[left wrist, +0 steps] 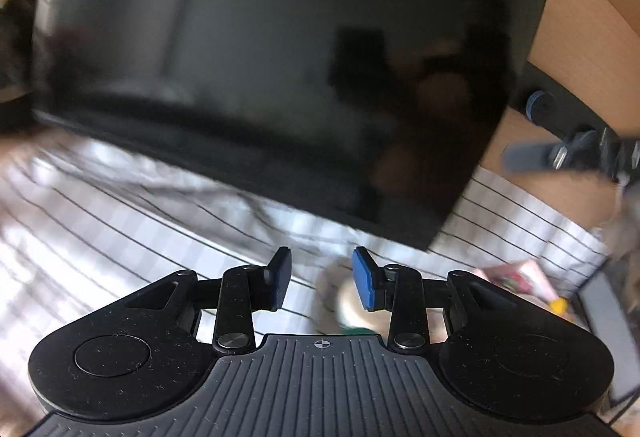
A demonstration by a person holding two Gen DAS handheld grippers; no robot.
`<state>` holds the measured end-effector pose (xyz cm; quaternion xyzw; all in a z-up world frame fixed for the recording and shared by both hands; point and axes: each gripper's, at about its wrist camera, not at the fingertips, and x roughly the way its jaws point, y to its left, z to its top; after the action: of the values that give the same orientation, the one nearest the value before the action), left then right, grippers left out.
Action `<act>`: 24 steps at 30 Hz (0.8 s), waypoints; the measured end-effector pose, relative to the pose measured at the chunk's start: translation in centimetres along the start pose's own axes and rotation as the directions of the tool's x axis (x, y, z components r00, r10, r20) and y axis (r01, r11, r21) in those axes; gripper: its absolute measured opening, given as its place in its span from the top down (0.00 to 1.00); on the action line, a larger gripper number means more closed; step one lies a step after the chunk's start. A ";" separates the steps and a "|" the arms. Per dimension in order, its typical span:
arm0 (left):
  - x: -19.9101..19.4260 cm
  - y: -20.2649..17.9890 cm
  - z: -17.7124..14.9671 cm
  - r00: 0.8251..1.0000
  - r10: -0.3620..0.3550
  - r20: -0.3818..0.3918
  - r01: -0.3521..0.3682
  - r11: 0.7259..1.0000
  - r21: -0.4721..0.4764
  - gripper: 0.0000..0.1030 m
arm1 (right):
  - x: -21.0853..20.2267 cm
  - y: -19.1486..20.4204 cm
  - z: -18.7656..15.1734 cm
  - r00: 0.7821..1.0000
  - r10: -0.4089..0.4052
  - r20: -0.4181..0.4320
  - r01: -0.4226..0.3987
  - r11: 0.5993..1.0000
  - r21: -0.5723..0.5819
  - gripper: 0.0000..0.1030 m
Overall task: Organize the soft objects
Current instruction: 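Move both tools toward the round beige pouch beside the green-lidded jar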
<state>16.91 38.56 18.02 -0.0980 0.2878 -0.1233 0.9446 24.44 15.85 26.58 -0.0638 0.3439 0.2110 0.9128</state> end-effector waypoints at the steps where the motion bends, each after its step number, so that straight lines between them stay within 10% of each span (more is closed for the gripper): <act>1: 1.3 0.1 0.0 0.999 -0.034 -0.037 0.034 0.999 -0.015 0.64 | 1.1 -0.2 -0.6 0.999 -0.010 -0.043 0.010 1.000 -0.004 0.00; 9: 13.1 -1.1 -0.3 0.941 -0.153 -0.303 0.150 0.988 -0.034 0.64 | 9.7 -5.7 -5.7 0.946 -0.107 -0.305 0.127 0.991 0.047 0.09; 11: 15.9 -1.5 -0.2 0.924 -0.155 -0.349 0.161 0.987 -0.013 0.64 | 11.0 -7.0 -6.7 0.943 -0.085 -0.323 0.119 0.989 0.088 0.46; 13: 18.1 -1.7 -0.3 0.913 -0.143 -0.381 0.158 0.987 0.006 0.64 | 11.5 -8.0 -7.4 0.939 -0.074 -0.337 0.117 0.987 0.110 0.63; 24: 23.5 -2.0 -0.3 0.893 -0.137 -0.428 0.197 0.975 0.100 0.64 | 8.1 -2.4 -11.8 0.967 0.039 -0.253 -0.080 0.985 -0.154 0.63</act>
<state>35.30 29.84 6.07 -0.0267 0.4645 -0.2423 0.8514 23.86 13.32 12.31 -0.1536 0.4390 0.2562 0.8474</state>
